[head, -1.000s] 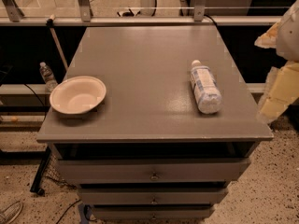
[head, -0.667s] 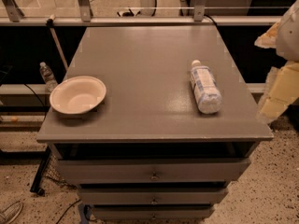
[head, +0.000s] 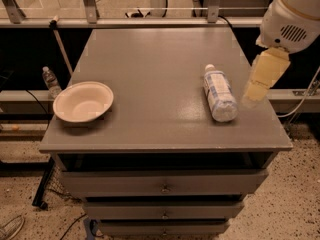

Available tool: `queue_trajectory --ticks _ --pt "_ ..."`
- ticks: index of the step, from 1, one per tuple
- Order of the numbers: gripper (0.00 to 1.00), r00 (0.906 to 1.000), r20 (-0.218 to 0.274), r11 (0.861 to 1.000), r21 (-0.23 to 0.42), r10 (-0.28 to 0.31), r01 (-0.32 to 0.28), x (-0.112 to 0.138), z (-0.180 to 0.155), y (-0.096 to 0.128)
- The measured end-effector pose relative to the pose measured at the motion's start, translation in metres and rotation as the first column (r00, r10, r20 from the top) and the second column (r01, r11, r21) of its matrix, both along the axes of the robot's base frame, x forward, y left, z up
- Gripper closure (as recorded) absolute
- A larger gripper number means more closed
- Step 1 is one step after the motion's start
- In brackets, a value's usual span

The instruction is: Place blue plastic bottle upright

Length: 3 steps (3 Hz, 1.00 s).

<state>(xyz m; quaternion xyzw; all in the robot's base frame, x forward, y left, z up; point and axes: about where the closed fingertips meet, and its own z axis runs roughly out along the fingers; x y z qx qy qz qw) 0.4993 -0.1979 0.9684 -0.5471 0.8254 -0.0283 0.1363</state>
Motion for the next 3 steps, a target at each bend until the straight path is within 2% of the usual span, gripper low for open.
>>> queue_trajectory --ticks 1,2,3 --pt "0.00 1.0000 -0.001 1.000 0.004 -0.008 0.008 0.001 0.000 0.000" --pt "0.00 0.9903 -0.020 0.988 0.065 -0.138 0.139 0.020 -0.005 0.001" --pt "0.00 0.9466 -0.070 0.941 0.109 -0.315 0.321 0.047 -0.016 0.003"
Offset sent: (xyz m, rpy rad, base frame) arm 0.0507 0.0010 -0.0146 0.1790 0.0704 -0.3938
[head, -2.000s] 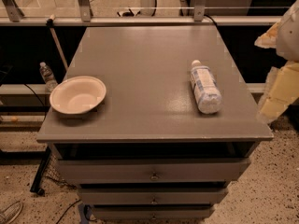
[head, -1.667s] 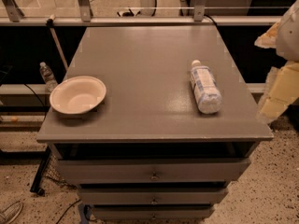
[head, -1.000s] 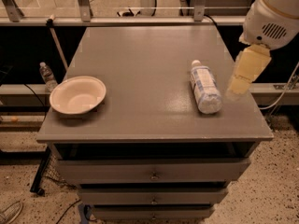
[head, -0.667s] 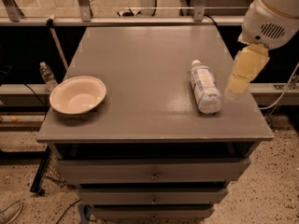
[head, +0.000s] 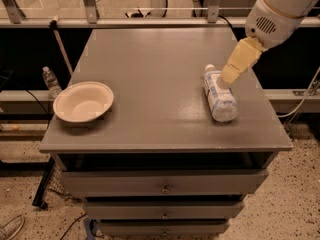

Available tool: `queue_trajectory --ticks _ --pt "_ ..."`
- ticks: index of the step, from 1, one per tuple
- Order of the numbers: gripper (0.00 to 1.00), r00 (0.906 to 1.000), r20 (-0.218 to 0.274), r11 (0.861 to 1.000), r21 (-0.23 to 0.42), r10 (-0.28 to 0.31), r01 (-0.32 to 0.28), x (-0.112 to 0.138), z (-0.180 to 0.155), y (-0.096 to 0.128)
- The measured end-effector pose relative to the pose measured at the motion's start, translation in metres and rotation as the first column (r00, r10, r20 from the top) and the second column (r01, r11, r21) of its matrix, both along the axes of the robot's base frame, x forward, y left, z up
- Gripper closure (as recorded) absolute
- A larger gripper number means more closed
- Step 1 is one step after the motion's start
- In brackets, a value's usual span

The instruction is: Place blue plastic bottle upright

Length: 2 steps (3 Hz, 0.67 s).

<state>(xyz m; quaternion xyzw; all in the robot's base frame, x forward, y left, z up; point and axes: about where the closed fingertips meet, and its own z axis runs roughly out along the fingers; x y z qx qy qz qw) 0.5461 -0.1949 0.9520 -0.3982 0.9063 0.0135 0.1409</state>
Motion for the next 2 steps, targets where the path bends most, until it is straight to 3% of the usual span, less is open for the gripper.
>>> queue_trajectory --ticks 1,2 --pt "0.00 0.9737 -0.068 0.976 -0.019 -0.218 0.217 0.025 -0.019 0.004" --pt "0.00 0.9283 -0.103 0.934 -0.061 -0.357 0.353 0.041 -0.034 0.011"
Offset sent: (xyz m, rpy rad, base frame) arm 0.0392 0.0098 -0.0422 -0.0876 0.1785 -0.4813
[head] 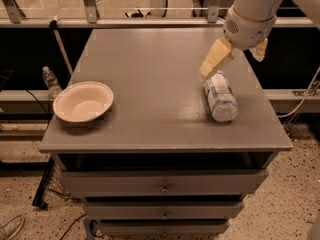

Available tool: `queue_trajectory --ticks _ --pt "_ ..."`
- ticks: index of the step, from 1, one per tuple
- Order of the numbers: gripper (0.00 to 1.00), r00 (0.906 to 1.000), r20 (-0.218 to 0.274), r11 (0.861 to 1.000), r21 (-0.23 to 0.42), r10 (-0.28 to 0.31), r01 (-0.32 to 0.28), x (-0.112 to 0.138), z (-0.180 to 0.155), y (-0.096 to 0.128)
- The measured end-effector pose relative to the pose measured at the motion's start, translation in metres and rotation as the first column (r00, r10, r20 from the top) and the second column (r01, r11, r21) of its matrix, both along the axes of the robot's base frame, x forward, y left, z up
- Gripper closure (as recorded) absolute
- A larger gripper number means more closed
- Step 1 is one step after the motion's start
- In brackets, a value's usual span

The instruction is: Place blue plastic bottle upright

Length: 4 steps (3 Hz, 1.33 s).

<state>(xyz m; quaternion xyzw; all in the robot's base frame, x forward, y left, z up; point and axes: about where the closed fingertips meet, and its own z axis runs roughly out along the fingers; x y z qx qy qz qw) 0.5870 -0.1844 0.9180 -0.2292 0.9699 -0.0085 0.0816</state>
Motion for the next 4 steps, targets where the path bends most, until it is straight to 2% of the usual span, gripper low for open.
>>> queue_trajectory --ticks 1,3,4 --pt "0.00 0.9974 -0.030 0.998 -0.008 -0.065 0.065 0.011 -0.011 0.006" --pt "0.00 0.9857 -0.103 0.991 0.009 -0.134 0.135 0.026 -0.050 0.025" --pt "0.00 0.9808 -0.124 0.988 0.010 -0.150 0.153 0.028 -0.060 0.029"
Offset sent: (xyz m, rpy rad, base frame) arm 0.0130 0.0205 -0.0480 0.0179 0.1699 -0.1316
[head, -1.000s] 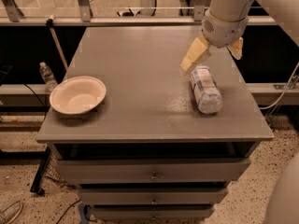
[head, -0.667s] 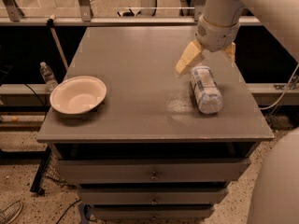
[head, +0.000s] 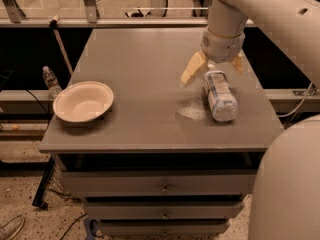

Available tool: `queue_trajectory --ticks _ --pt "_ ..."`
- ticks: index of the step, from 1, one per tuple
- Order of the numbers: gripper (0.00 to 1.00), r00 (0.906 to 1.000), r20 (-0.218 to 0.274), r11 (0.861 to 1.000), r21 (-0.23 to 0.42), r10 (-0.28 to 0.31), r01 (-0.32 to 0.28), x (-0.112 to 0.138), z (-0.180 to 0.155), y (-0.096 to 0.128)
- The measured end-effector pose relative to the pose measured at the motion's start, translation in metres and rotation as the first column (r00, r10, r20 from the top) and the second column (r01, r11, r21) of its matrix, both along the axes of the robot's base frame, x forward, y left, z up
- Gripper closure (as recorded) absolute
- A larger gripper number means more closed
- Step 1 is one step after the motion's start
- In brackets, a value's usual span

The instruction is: Place blue plastic bottle upright

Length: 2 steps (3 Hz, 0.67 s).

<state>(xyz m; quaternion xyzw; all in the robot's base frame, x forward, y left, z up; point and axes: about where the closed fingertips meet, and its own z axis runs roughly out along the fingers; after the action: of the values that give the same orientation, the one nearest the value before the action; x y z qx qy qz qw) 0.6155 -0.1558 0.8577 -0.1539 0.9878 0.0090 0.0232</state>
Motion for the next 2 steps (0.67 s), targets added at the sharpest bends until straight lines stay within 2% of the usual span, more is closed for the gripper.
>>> queue_trajectory --ticks 1,2 --pt "0.02 0.9999 -0.014 1.000 0.016 -0.007 0.007 -0.0018 -0.0102 -0.0009" --pt "0.32 0.9997 -0.023 1.000 0.024 -0.002 0.002 -0.0050 -0.0161 -0.0027"
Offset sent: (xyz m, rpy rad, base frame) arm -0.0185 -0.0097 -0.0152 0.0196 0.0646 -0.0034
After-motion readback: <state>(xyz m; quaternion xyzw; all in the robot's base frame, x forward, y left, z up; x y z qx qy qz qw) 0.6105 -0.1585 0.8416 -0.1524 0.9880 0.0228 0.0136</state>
